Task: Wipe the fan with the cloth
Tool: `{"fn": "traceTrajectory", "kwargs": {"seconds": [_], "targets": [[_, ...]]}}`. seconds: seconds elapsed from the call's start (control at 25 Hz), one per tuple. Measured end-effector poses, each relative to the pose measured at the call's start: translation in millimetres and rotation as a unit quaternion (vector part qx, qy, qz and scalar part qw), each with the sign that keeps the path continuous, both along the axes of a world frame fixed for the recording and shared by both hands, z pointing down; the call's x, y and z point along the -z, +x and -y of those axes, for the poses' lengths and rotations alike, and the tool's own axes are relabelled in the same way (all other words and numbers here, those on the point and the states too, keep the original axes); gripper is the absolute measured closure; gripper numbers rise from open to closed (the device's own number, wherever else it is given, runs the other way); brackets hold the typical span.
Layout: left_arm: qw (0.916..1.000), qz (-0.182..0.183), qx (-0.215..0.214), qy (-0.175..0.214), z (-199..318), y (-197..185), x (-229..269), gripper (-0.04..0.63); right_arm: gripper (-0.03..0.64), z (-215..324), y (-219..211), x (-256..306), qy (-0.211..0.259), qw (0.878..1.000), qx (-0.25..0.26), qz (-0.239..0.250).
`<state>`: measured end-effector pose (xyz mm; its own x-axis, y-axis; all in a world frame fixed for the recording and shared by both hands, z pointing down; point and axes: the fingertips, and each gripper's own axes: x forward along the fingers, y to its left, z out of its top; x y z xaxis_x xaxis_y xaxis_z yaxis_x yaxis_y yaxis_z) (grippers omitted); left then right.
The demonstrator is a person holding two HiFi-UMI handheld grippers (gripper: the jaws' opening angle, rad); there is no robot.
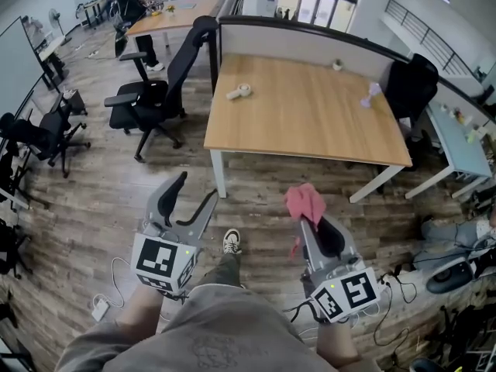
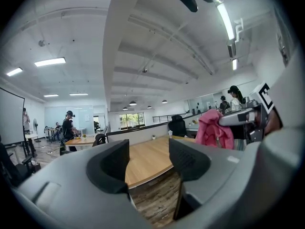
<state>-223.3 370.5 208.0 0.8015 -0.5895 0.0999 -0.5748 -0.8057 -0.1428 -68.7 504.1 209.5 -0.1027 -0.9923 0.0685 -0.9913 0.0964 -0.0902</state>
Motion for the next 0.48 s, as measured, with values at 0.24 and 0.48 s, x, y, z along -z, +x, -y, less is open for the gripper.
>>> {"fn": "traceTrajectory", "kwargs": {"seconds": [0.24, 0.48], "targets": [[0.9999, 0.009, -0.004, -0.009, 34.9, 20.5, -8.0, 0.341, 0.534, 36.3, 22.2, -4.7, -0.003, 1.000, -0.005, 0.002], [0.9996, 0.024, -0.006, -0.011, 87.5, 43.5, -11.4, 0.341, 0.534, 89.9, 44.1, -5.1, -0.010, 1.000, -0.006, 0.004]]}}
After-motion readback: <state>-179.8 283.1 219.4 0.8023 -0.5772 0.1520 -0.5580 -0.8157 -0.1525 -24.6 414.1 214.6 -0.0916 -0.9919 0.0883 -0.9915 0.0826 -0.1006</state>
